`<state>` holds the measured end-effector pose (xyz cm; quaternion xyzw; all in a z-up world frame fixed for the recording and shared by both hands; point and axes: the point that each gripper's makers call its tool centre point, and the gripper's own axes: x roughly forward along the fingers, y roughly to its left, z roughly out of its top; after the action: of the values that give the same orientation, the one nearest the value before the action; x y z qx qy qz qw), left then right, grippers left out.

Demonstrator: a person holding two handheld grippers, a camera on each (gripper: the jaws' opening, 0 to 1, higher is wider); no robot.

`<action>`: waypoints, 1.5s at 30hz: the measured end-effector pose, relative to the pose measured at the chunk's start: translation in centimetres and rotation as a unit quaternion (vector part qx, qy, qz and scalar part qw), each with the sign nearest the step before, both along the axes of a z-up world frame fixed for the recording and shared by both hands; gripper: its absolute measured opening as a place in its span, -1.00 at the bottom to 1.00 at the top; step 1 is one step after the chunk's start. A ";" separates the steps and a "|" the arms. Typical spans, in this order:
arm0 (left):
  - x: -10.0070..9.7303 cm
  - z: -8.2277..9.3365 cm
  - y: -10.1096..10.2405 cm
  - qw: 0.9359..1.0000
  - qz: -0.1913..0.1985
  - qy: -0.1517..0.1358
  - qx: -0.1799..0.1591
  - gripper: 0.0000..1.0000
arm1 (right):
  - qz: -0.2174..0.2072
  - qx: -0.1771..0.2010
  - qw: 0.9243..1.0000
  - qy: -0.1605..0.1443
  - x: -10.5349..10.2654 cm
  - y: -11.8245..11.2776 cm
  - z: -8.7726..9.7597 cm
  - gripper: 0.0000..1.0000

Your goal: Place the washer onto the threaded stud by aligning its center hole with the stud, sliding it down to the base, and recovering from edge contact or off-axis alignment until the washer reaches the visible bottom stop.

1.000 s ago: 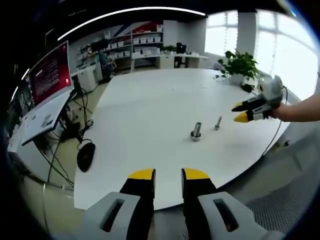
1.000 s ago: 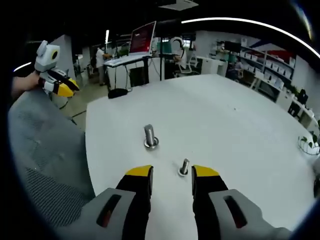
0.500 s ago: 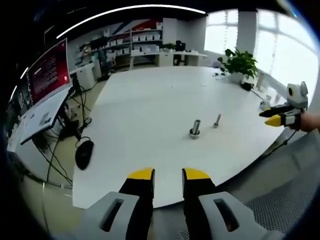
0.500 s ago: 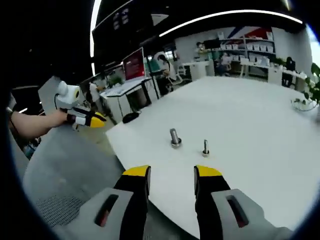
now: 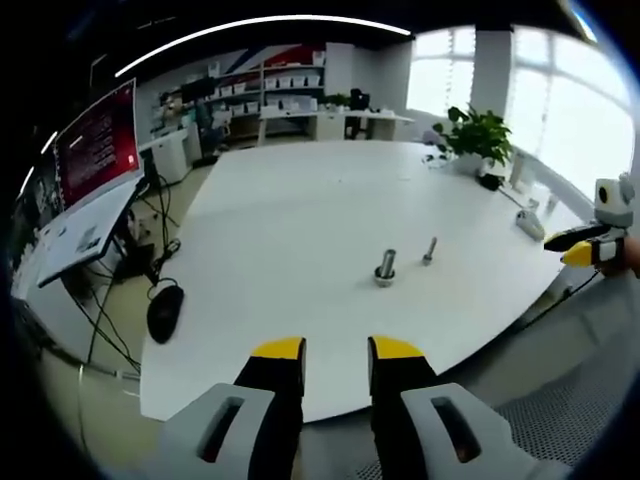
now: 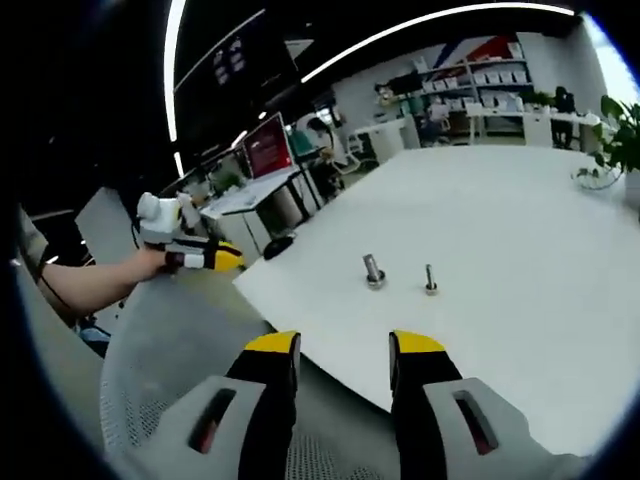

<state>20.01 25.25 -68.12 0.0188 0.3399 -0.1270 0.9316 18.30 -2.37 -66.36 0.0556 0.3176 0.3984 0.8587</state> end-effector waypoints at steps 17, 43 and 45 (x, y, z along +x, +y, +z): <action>-0.1 0.0 -0.7 1.000 -0.013 0.001 -0.004 -0.49 | 0.012 -0.064 0.998 -0.021 0.2 -1.0 -1.7 -0.22; -1.4 -0.6 -4.9 0.992 -0.113 0.026 -0.043 -0.29 | -0.001 -0.057 0.998 -0.007 0.3 -1.5 -2.1 -0.24; -1.5 -0.9 -4.9 0.992 -0.117 0.033 -0.040 -0.29 | -0.002 -0.057 0.998 -0.006 0.3 -1.5 -2.1 -0.24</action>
<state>18.47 20.33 -68.98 0.0173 0.3605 -0.2490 0.8988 18.56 -3.84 -68.46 0.0052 0.3347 0.3781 0.8631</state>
